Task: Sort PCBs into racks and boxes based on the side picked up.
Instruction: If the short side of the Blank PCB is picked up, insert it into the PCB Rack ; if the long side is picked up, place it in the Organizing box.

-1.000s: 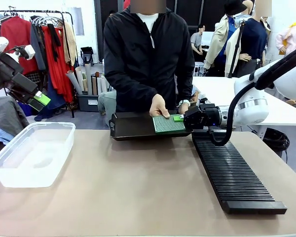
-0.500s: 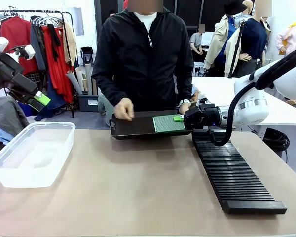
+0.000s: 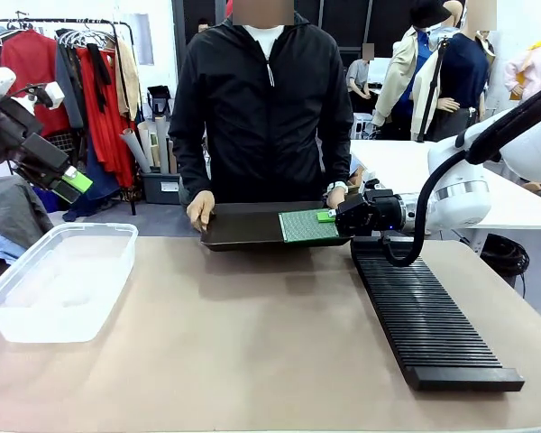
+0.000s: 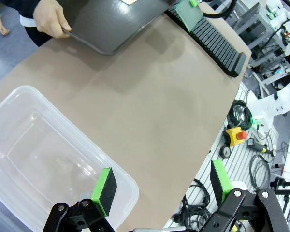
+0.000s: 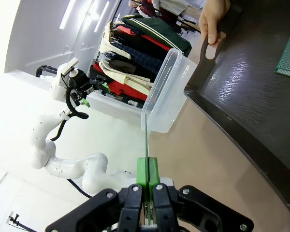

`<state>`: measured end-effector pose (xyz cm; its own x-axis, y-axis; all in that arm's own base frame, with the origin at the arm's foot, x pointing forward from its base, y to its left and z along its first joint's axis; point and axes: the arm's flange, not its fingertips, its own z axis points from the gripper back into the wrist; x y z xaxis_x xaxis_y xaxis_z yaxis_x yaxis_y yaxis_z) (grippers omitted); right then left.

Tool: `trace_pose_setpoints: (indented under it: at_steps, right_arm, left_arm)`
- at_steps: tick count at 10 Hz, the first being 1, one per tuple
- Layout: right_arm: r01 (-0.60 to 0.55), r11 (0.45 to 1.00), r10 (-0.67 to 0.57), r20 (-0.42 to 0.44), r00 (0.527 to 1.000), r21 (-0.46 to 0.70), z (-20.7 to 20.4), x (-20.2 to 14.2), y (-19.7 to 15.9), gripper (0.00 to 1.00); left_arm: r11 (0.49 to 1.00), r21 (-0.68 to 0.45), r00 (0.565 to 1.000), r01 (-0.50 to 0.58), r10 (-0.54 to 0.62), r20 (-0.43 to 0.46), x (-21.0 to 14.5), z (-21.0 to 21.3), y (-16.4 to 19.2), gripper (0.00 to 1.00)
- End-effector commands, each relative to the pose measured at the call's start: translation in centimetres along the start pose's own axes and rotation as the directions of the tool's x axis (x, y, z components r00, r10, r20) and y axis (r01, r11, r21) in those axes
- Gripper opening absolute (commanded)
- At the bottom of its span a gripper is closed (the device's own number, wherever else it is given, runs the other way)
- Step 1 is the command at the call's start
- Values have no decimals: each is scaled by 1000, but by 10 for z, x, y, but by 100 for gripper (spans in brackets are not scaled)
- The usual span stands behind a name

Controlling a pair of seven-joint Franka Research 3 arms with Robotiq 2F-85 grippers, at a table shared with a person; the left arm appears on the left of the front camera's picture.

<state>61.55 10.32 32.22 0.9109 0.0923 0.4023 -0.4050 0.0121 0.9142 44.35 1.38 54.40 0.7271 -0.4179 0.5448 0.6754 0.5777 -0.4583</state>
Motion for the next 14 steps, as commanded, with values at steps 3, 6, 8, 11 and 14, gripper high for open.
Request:
trace_pose_setpoints:
  at_steps: [3, 6, 8, 11, 14]
  right_arm:
    - [-3, 1000, 3, -1, 1000, 2, -1, 1, 1, 0]
    - [0, 1000, 0, 0, 1000, 0, 0, 0, 0, 0]
    - [-87, 996, 86, 22, 996, 18, 36, -21, 23, 0]
    - [-108, 994, 108, 76, 991, 0, 90, -50, 51, 0]
    - [-201, 976, 207, 73, 976, -80, 152, -81, 69, 0]
  left_arm:
    - [1000, -4, 1000, 4, -4, 3, 0, 1, -1, 100]
    - [1000, -4, 1000, 4, -4, 3, 0, 1, -1, 100]
    - [1000, -4, 1000, 4, -4, 3, 0, 1, -1, 100]
    - [1000, -4, 1000, 4, -4, 3, 0, 1, -1, 100]
    - [1000, -4, 1000, 4, -4, 3, 0, 1, -1, 100]
